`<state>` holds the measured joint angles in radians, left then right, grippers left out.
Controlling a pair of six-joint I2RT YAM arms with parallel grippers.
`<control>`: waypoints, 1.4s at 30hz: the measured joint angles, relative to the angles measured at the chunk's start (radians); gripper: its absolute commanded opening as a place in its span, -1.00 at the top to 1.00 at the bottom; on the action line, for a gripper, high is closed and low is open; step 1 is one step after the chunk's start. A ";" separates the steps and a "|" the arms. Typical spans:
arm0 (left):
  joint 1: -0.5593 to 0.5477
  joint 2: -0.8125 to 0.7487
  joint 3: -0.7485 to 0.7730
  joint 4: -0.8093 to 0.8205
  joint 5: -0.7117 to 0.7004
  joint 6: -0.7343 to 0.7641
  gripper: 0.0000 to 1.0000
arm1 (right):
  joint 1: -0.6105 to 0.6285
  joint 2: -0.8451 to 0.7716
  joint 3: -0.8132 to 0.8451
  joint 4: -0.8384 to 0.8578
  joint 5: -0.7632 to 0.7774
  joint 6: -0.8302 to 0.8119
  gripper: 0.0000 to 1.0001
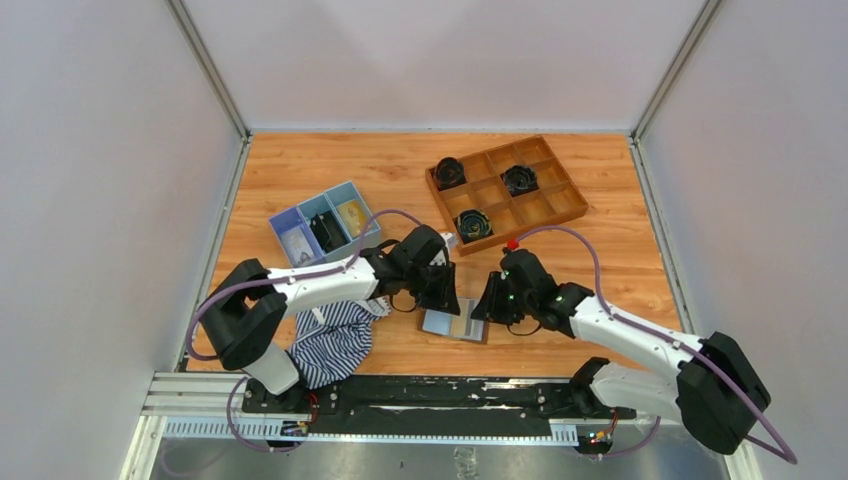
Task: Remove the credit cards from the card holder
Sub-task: Open the card holder at the center of the board.
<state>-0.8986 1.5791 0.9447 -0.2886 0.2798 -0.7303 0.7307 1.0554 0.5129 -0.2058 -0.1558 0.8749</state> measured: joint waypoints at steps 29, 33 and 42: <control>-0.006 0.085 -0.161 0.242 0.054 -0.093 0.63 | -0.007 0.163 -0.076 0.185 -0.093 0.056 0.52; -0.006 0.009 -0.217 0.238 -0.013 -0.117 0.60 | -0.007 0.107 -0.077 0.120 -0.031 0.056 0.48; -0.002 0.000 -0.272 0.291 -0.021 -0.162 0.64 | -0.018 0.053 -0.090 0.043 0.048 0.058 0.36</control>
<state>-0.9005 1.5787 0.6731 0.0025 0.2592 -0.8925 0.7128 1.1084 0.4229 -0.1627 -0.1081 0.9329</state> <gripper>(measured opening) 0.182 0.291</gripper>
